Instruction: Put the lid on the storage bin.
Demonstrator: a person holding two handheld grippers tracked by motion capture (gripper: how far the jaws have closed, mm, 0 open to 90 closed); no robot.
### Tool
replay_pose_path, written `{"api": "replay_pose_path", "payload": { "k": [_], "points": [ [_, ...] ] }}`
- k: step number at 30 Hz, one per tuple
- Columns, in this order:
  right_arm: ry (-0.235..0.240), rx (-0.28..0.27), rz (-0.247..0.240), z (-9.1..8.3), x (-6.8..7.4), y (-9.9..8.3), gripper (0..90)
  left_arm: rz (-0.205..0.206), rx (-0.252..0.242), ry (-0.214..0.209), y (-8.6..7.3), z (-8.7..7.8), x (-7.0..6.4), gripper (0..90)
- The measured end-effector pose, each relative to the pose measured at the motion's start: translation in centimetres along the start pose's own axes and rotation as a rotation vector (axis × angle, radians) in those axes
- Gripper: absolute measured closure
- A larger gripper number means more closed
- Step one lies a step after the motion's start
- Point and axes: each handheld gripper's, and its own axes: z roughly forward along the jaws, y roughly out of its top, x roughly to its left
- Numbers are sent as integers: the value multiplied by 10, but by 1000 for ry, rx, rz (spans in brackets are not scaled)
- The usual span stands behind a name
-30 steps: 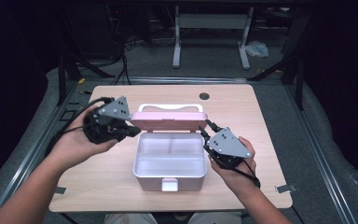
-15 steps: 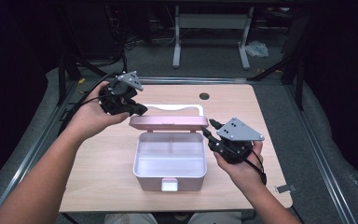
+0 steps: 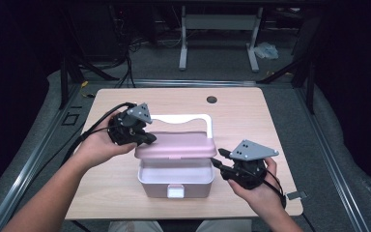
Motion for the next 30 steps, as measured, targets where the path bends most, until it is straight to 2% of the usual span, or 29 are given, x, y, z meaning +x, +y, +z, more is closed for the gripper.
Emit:
{"api": "replay_pose_path", "payload": {
  "k": [5, 11, 13, 15, 19, 22, 26, 30],
  "points": [
    [38, 58, -2, 0, 7, -15, 623, -7, -4, -24, -16, 10, -9, 900],
    [49, 43, 17, -9, 7, -16, 621, 3, 55, -33, -34, 34, -18, 900],
    [44, 42, 27, -8, 5, -17, 620, -14, 20, -38, -39, 34, -18, 900],
    [46, 42, 34, -7, 4, -18, 620, -22, 6, -37, -42, 33, -19, 900],
    [42, 37, 46, -6, 1, -18, 614, -11, 21, -25, -45, 29, -21, 900],
    [37, 38, 59, -5, -5, -18, 607, -27, 0, -7, -51, 19, -19, 900],
    [20, 38, 89, -6, -15, -22, 595, -86, -58, 18, -68, 1, -12, 900],
    [-13, 54, 128, -4, -29, -29, 576, -153, -92, 67, -89, -11, -4, 900]
  ]
}}
